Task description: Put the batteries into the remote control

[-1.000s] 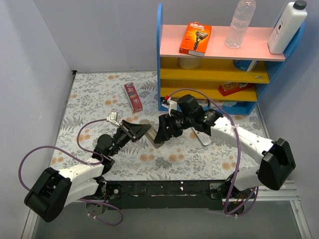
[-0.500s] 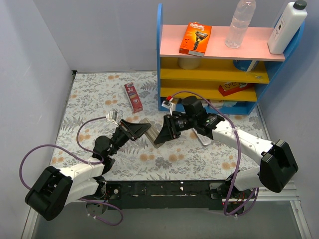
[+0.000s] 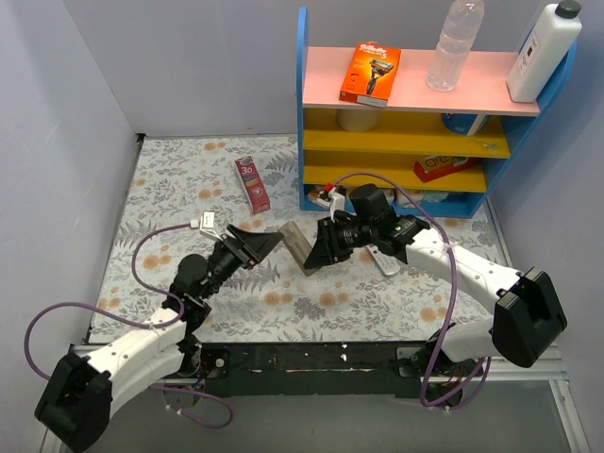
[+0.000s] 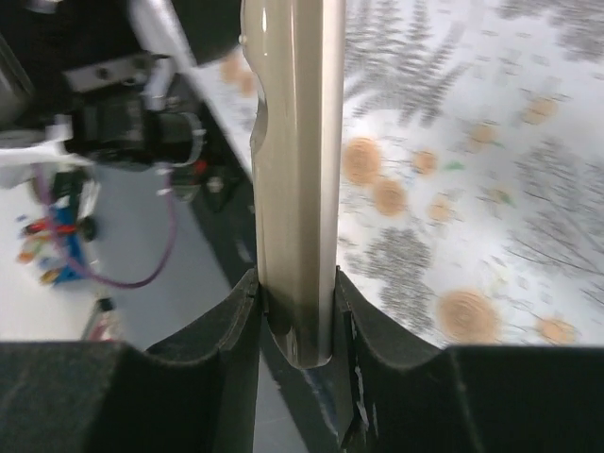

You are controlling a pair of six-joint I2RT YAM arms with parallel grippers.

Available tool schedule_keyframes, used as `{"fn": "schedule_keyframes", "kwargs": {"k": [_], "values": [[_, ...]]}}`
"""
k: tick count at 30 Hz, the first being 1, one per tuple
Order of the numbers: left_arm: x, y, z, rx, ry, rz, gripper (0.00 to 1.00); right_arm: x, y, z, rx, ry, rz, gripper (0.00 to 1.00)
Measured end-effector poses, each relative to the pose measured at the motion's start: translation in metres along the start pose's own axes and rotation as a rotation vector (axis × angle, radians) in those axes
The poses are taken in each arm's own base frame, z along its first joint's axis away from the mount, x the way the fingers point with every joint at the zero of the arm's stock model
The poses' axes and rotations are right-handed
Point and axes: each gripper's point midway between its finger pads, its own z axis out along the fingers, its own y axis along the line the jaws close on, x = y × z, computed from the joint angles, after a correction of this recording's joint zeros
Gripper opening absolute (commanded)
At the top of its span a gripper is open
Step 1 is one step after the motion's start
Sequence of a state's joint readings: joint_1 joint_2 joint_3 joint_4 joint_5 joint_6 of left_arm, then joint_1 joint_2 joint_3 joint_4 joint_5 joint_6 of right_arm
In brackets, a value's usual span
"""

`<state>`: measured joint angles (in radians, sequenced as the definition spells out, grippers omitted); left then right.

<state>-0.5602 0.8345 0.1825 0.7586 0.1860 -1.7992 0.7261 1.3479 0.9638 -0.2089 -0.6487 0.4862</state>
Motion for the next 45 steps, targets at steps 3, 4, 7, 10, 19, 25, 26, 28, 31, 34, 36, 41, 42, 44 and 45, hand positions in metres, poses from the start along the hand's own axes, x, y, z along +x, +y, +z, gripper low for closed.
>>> {"fn": "schedule_keyframes", "kwargs": {"k": [3,4,7,10,19,25,26,28,31,34,36,41,42,44,45], "values": [[-0.014,0.025,0.0,-0.179,-0.056,0.047,0.98,0.006,-0.031,-0.003,0.152,0.008,-0.016,0.01],[-0.021,0.035,-0.001,-0.251,-0.078,0.065,0.98,0.01,-0.041,-0.005,0.2,0.021,-0.019,0.01],[-0.036,0.055,-0.01,-0.428,-0.123,0.12,0.98,0.018,-0.085,-0.01,0.419,0.067,-0.036,0.01],[-0.049,0.069,-0.024,-0.576,-0.15,0.178,0.98,0.031,-0.133,-0.021,0.676,0.13,-0.048,0.01],[-0.081,0.065,-0.057,-0.777,-0.207,0.305,0.98,0.054,-0.205,-0.048,1.231,0.301,-0.171,0.32],[-0.102,0.046,-0.074,-0.83,-0.262,0.354,0.98,0.065,-0.194,-0.03,1.29,0.348,-0.284,0.68],[-0.106,0.042,-0.077,-0.835,-0.272,0.363,0.98,0.067,-0.188,-0.026,1.279,0.353,-0.294,0.71],[-0.113,0.036,-0.082,-0.845,-0.295,0.383,0.98,0.069,-0.178,-0.016,1.244,0.344,-0.293,0.77],[-0.124,0.027,-0.088,-0.861,-0.328,0.41,0.98,0.073,-0.162,-0.003,1.173,0.329,-0.268,0.84],[-0.135,0.017,-0.095,-0.872,-0.366,0.441,0.98,0.067,-0.147,-0.002,1.122,0.286,-0.243,0.86],[-0.144,0.01,-0.101,-0.875,-0.398,0.465,0.98,0.051,-0.133,-0.009,1.092,0.207,-0.225,0.86],[-0.161,-0.008,-0.123,-0.855,-0.498,0.501,0.98,-0.01,-0.103,-0.057,1.054,-0.106,-0.129,0.89],[-0.164,-0.013,-0.128,-0.844,-0.523,0.505,0.98,-0.022,-0.099,-0.071,1.052,-0.182,-0.102,0.89],[-0.171,-0.022,-0.137,-0.826,-0.566,0.509,0.98,-0.037,-0.099,-0.108,1.055,-0.334,-0.036,0.9],[-0.174,-0.026,-0.142,-0.819,-0.588,0.508,0.98,-0.04,-0.102,-0.127,1.065,-0.399,-0.005,0.91]]}}
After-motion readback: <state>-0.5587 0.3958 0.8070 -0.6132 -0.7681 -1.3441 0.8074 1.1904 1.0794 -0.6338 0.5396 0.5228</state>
